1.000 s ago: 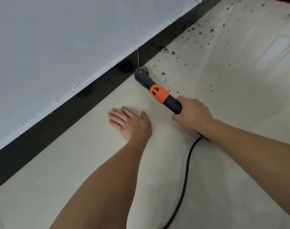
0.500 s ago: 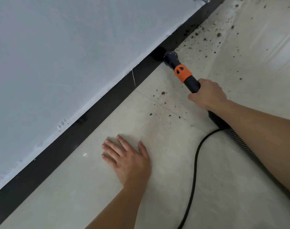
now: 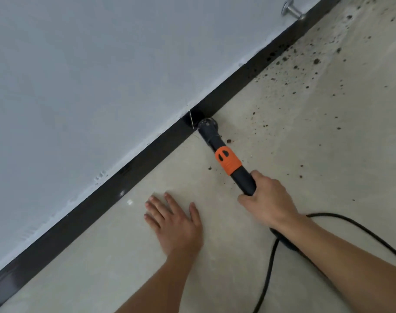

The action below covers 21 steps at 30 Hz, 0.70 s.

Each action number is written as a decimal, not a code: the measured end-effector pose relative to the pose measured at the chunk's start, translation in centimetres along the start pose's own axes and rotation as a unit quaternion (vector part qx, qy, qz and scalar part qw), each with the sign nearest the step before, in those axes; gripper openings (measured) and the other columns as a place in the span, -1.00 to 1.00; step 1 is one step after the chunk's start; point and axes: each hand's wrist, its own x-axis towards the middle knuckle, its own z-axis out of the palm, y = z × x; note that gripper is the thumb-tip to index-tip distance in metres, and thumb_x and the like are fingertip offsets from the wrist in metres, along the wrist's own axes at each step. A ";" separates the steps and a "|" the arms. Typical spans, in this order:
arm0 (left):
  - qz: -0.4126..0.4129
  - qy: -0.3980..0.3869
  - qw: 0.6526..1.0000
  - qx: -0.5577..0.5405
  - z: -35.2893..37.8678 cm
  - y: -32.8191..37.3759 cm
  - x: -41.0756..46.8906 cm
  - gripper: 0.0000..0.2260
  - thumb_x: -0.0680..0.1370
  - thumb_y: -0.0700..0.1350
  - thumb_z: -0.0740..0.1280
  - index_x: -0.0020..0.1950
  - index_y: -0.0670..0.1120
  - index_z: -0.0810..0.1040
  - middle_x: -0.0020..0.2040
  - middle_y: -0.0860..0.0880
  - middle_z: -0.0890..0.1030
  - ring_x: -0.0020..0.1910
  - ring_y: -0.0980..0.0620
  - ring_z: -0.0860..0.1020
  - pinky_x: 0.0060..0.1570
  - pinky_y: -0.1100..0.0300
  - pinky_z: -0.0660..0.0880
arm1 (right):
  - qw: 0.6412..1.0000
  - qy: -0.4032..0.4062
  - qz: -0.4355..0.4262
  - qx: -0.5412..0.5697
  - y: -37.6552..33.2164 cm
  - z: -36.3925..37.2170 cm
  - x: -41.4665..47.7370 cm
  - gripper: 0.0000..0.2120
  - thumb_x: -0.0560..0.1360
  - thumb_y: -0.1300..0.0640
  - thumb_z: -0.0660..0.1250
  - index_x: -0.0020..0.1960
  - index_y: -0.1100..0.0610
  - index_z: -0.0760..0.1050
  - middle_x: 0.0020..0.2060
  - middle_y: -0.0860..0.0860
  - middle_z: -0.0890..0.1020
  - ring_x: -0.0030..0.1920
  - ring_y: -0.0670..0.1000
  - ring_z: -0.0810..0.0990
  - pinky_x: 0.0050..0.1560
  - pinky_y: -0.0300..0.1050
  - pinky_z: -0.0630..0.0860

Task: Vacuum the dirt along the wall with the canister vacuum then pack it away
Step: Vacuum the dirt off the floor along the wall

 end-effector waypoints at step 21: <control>0.002 -0.014 1.000 -0.007 0.5 -0.2 0.2 -0.26 0.55 0.27 -0.24 0.58 -0.19 -0.06 0.55 -0.32 -0.12 0.54 -0.29 -0.19 0.50 -0.20 -0.16 | 0.998 -0.032 0.048 -0.002 1.6 0.4 -6.7 -0.78 0.41 0.04 0.35 -0.13 -0.02 0.29 -0.33 -0.03 0.51 -0.33 0.01 0.52 -0.38 -0.15 0.38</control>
